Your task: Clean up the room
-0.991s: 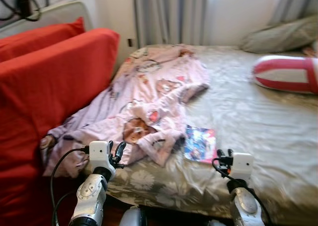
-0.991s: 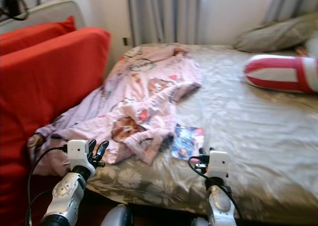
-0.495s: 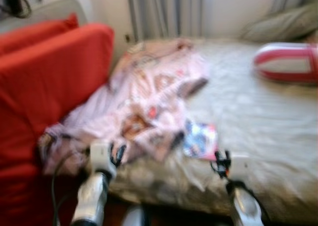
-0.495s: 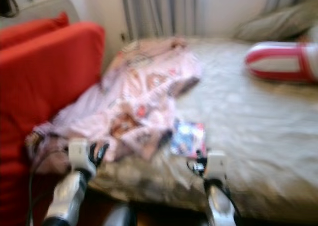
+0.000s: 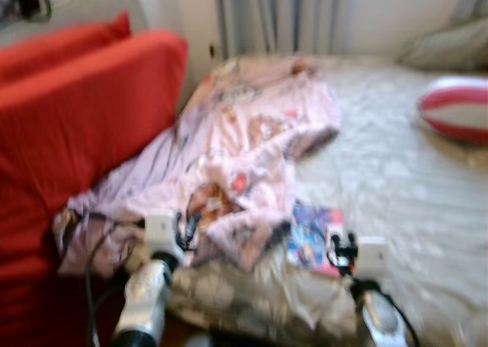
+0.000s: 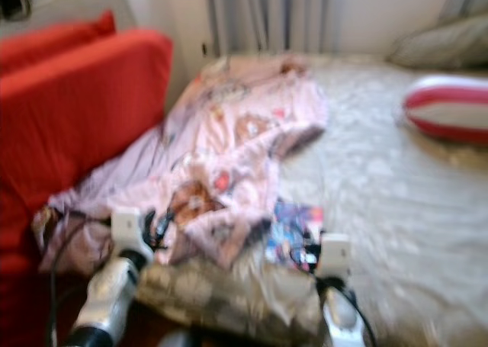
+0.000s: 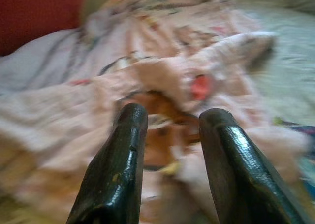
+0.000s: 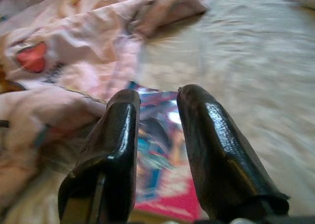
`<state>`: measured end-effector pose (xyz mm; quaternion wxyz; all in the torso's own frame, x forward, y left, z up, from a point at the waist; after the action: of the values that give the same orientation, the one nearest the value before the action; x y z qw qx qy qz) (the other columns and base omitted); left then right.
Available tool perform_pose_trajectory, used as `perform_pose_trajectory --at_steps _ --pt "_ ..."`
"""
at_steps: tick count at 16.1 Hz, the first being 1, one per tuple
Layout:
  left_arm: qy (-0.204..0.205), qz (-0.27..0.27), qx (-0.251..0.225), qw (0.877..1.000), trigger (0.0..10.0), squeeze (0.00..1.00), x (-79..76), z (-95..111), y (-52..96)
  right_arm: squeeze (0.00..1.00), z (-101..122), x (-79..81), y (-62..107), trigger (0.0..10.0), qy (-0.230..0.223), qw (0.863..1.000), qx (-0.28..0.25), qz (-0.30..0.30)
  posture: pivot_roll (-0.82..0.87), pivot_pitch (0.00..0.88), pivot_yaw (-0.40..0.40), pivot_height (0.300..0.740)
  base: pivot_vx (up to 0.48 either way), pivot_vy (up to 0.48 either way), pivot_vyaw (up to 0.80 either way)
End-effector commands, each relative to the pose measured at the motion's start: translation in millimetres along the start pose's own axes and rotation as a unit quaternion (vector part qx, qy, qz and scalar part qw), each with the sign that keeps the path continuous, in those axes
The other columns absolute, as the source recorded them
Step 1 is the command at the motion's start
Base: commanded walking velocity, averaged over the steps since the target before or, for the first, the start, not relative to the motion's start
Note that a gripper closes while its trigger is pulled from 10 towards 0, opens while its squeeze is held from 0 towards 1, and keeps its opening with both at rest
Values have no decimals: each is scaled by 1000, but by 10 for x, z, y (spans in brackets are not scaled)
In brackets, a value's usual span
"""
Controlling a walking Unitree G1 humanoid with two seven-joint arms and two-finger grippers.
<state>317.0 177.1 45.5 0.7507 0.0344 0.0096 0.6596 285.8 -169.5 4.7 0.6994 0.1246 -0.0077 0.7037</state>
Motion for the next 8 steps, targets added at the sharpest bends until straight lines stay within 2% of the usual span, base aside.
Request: perform_pose_trajectory --at_steps 1,2,4,6,8 --pt "1 9 7 1000 10000 0 53 -21 17 0 -8 59 -13 10000 -6 1000 2 8 -24 0 74 625 289 0 0" --pt "1 9 7 1000 10000 0 54 -19 17 0 -19 56 -12 10000 -7 1000 6 7 -26 0 76 625 281 0 0" --pt "2 8 4 1000 10000 0 45 -11 17 0 -53 64 -14 10000 -12 1000 19 12 -25 0 76 625 0 0 0" --pt "1 4 4 1000 10000 0 30 -7 15 0 -145 62 -10 10000 -11 999 50 9 -22 0 79 625 0 0 0" --pt "1 0 1 1000 10000 0 10 9 12 0 -247 63 -10 10000 -31 996 87 5 -10 11 83 625 0 0 0"
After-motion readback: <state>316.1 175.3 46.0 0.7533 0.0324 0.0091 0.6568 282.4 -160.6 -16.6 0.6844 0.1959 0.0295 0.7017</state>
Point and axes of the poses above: a point about 5 cm out from each wrist's last joint towards the gripper, its own y axis pointing back from the gripper into the wrist, its own z axis along the axis of the wrist's last joint, x = y × z, the point moved 2 cm from there along -y, pointing out of the wrist towards the gripper, and after that the axes turned 7 degrees about -y, right-handed, at the moved point
